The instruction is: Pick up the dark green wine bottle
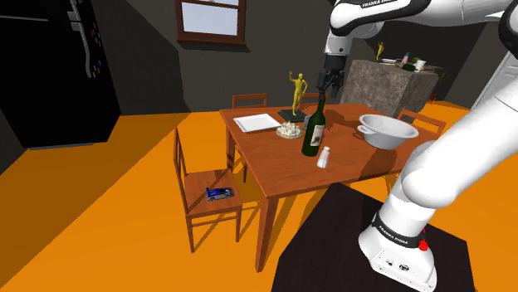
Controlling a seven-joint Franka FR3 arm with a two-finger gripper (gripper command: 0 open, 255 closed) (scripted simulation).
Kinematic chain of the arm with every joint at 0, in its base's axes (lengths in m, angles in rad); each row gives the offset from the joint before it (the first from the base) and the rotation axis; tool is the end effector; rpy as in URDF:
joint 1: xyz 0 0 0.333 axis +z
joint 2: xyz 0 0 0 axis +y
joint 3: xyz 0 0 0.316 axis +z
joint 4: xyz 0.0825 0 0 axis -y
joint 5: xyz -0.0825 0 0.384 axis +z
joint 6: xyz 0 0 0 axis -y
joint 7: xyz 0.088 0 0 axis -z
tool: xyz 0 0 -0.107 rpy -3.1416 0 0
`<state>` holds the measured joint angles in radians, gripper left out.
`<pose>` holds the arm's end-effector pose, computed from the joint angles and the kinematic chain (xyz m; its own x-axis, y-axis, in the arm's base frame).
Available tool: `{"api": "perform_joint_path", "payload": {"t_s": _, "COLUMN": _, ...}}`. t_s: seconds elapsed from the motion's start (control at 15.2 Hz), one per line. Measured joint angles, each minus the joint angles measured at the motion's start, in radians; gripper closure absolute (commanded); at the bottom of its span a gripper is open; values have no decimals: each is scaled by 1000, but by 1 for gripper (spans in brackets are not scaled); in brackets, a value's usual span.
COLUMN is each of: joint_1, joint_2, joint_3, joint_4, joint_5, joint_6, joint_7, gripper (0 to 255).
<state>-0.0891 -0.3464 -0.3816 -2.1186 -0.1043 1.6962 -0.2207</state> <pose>0.3875 -0.2270 0.5362 0.9756 -0.2006 -0.0894 -0.2053 -0.9776 -0.0457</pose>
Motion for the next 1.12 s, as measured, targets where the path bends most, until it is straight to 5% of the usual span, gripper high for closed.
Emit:
{"api": "perform_joint_path", "payload": {"t_s": 0.79, "joint_1": -84, "joint_2": 477, "joint_3": -170, "joint_4": 414, "joint_5": 161, "joint_6": 7, "joint_7": -305, "gripper": 0}}
{"api": "perform_joint_path", "payload": {"t_s": 1.12, "joint_1": -102, "joint_2": 528, "joint_3": -174, "joint_4": 428, "joint_5": 186, "joint_6": 35, "joint_7": -334, "gripper": 0}}
